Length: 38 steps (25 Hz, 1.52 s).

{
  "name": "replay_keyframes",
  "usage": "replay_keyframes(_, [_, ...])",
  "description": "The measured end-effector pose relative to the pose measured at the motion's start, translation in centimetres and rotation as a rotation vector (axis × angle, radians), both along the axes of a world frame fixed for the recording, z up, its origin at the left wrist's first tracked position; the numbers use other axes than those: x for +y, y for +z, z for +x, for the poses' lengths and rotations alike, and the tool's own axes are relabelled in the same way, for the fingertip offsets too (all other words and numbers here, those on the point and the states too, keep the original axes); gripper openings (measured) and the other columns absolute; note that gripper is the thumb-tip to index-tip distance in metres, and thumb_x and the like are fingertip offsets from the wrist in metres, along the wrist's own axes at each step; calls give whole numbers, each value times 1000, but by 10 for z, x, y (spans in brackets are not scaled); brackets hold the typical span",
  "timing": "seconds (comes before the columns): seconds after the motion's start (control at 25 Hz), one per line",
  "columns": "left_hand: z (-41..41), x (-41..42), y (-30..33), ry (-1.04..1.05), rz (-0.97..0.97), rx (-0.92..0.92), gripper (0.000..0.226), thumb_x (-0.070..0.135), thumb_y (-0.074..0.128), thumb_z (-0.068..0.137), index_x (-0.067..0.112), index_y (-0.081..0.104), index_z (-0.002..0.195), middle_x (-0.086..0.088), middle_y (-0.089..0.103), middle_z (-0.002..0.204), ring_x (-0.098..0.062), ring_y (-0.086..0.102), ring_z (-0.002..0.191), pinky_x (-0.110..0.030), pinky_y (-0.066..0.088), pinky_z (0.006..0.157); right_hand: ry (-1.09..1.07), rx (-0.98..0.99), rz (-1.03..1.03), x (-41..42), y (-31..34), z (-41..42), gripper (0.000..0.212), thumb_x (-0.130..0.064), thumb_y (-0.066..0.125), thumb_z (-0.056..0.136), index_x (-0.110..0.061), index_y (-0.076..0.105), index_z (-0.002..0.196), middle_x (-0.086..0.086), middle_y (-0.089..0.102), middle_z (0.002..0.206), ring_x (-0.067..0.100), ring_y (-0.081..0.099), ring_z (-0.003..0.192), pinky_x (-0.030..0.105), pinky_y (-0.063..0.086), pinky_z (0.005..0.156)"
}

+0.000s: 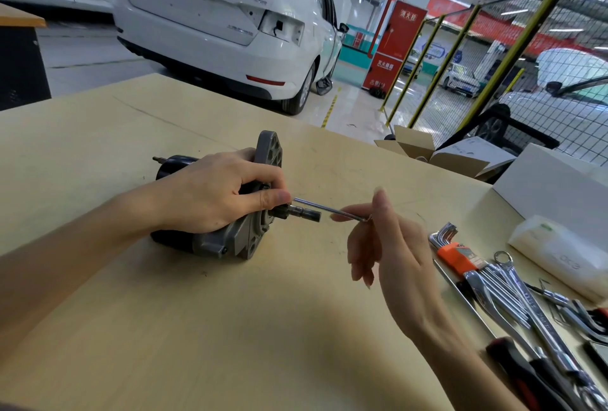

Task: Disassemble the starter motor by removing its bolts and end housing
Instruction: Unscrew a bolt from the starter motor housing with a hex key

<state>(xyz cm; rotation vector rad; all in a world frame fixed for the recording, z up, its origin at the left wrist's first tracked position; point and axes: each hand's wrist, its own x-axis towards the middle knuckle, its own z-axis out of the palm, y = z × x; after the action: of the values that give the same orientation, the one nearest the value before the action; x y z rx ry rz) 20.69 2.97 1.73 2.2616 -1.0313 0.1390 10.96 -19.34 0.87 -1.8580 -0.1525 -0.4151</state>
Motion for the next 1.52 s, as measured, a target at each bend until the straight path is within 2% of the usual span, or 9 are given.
replay_keyframes(0.12, [0,0,-1,4,-5,-5,32,70,38,83,48,59,92,27,48,93,0,53,88,-19,36,68,52,66,128,-1,2,1,52,-49,44,93,-11,60,62,7,44,45,23,43,41,25,32,38])
replay_keyframes(0.24, [1,0,-1,7,-19,7,31,70,39,83,49,60,90,18,50,92,-4,54,87,-26,43,75,109,60,188,-4,2,1,37,-34,49,89,-10,59,64,6,40,46,20,43,40,24,31,38])
replay_keyframes(0.52, [1,1,0,-3,14,15,29,71,37,83,51,58,90,23,49,91,0,53,86,-19,37,70,161,30,150,-6,2,0,17,-11,49,79,-8,63,72,9,50,52,20,50,43,24,38,39])
replay_keyframes(0.84, [0,1,0,-10,18,38,32,73,39,82,50,60,89,7,53,92,-7,55,83,-32,47,79,118,24,65,-2,-1,1,50,7,30,97,-16,73,84,7,66,75,23,59,52,28,44,43])
replay_keyframes(1.0, [0,1,1,-7,-1,63,31,73,41,81,50,61,88,11,53,92,-6,55,85,-30,46,80,99,78,36,-4,0,3,52,8,30,96,-17,73,81,5,65,72,22,59,52,27,44,43])
replay_keyframes(1.2, [0,0,1,-10,-2,67,30,73,42,82,54,63,91,9,54,95,-7,57,89,-38,48,87,101,101,6,-4,-2,4,53,8,30,98,-18,72,79,4,64,69,22,59,51,28,44,43])
replay_keyframes(1.32, [0,0,1,-13,-6,57,26,73,41,82,58,61,86,8,53,93,-7,56,87,-38,48,85,65,119,16,-3,-5,6,46,0,32,102,-22,71,94,2,65,69,21,59,50,27,44,43])
replay_keyframes(1.4, [-1,-1,1,-11,-14,54,25,74,41,81,58,61,84,12,51,91,-6,55,86,-35,48,84,24,183,71,-5,-5,8,35,-10,36,104,-24,67,103,2,65,69,20,58,50,26,45,43])
replay_keyframes(1.52, [0,0,1,-1,-15,45,27,73,42,81,55,61,85,14,51,90,-5,54,87,-29,46,81,82,333,283,-7,-2,10,35,-19,39,103,-11,67,84,9,57,64,20,52,46,26,40,40])
